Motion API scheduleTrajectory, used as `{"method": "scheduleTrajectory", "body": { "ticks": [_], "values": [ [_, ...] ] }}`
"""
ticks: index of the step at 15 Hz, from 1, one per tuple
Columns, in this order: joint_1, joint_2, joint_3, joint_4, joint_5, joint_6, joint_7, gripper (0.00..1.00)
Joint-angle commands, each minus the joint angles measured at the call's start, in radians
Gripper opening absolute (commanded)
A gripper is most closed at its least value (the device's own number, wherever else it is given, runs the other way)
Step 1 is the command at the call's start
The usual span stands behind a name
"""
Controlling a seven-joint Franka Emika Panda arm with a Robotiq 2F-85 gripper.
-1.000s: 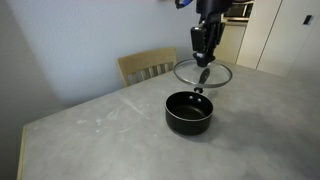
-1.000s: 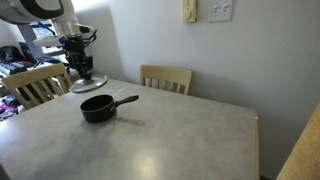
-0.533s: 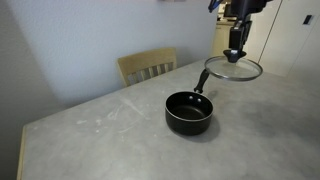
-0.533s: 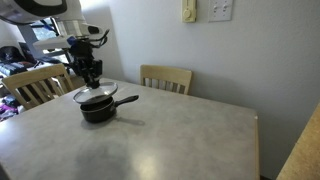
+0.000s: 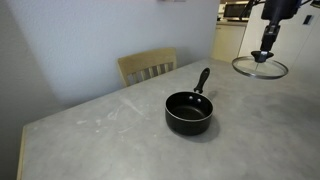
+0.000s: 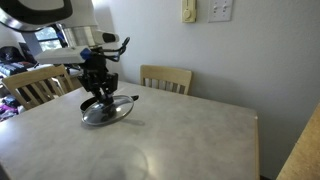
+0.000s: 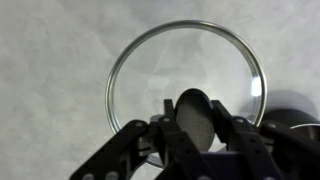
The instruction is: Remove the glass lid from the pot and place it on the table
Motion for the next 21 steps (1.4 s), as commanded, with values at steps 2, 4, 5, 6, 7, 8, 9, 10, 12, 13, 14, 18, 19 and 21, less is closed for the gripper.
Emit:
{"method": "scheduleTrajectory", "body": {
  "ticks": [2,4,5,6,7,8,9,10,12,13,14,18,19,21],
  "values": [
    [-0.051,-0.012,-0.043,-0.077,0.003,0.100,-0.097,0.15],
    [-0.065,0.013,-0.056,-0.095,0.020,0.148,-0.132,0.15],
    [-0.070,0.029,-0.060,-0.101,0.029,0.176,-0.147,0.15],
    [-0.075,0.050,-0.062,-0.107,0.040,0.210,-0.161,0.15],
    [-0.080,0.073,-0.063,-0.110,0.055,0.244,-0.174,0.15],
    [-0.085,0.100,-0.060,-0.109,0.069,0.277,-0.185,0.15],
    [-0.090,0.125,-0.056,-0.109,0.075,0.310,-0.187,0.15],
    [-0.096,0.157,-0.051,-0.103,0.085,0.343,-0.188,0.15],
    [-0.108,0.217,-0.036,-0.080,0.100,0.388,-0.187,0.15],
    [-0.114,0.242,-0.028,-0.070,0.102,0.405,-0.184,0.15],
    [-0.120,0.266,-0.018,-0.058,0.104,0.415,-0.183,0.15],
    [-0.143,0.329,0.021,-0.016,0.088,0.429,-0.176,0.15],
    [-0.148,0.340,0.028,-0.006,0.084,0.428,-0.176,0.15],
    [-0.156,0.360,0.042,0.012,0.081,0.426,-0.175,0.15]
  ]
}}
